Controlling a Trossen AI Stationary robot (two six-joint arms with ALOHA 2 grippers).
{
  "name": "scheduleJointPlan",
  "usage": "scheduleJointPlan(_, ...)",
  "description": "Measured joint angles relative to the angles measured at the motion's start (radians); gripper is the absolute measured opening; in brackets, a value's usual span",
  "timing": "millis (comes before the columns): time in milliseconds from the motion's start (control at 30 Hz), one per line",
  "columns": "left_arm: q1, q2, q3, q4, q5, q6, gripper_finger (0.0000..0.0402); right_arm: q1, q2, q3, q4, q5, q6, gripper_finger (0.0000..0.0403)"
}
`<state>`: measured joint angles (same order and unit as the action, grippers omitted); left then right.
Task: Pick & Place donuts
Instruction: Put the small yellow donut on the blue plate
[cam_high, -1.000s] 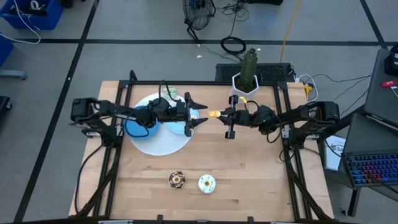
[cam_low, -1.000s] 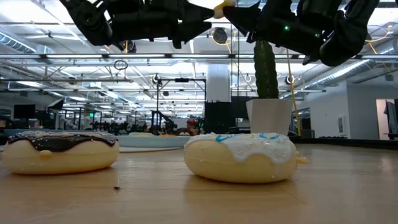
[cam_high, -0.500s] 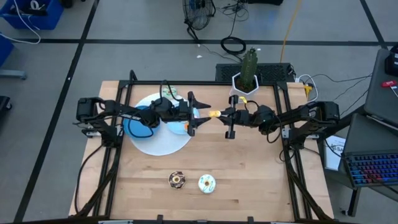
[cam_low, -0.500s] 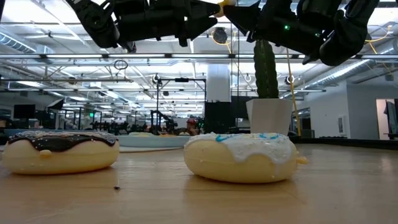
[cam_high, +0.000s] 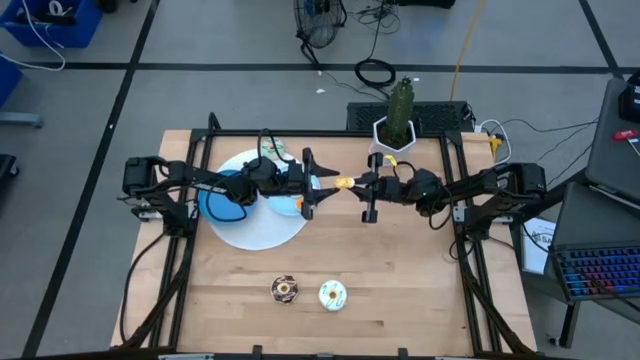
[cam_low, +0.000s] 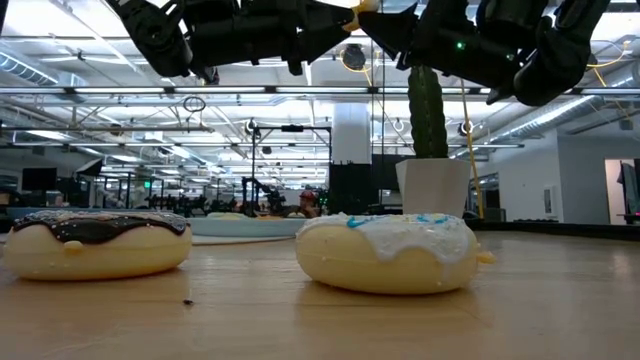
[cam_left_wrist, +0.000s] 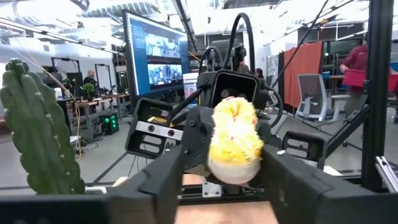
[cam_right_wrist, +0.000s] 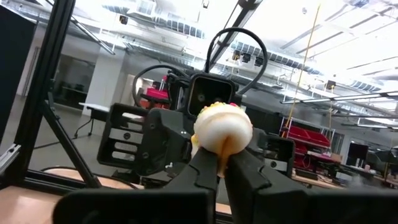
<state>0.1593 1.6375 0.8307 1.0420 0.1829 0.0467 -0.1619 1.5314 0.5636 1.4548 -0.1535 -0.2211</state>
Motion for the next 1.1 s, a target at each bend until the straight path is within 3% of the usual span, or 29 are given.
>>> scheduleJointPlan(267, 0.0, 0.0, 0.0, 0.006, 0.007, 0.014, 0.002, 0.0, -0.001, 0.0, -0.011, 0.005, 0.0, 0.0012)
scheduleJointPlan(433, 0.0, -0.006, 0.0, -0.003, 0.004, 0.047, 0.0018, 0.0, -0.001, 0.0, -0.034, 0.003, 0.0, 0.0016)
scheduleJointPlan(667, 0.002, -0.137, 0.0, -0.263, -0.035, 0.102, 0.0008, 0.0, 0.002, -0.001, -0.093, 0.0, 0.054, 0.0036)
scheduleJointPlan(900, -0.015, -0.266, -0.002, -0.443, -0.056, 0.172, 0.0008, -0.002, -0.005, -0.002, -0.149, -0.004, 0.01, 0.0043)
scheduleJointPlan(1100, -0.017, -0.301, -0.002, -0.597, -0.103, 0.181, 0.0008, -0.002, -0.005, -0.002, -0.207, -0.003, -0.001, 0.0108)
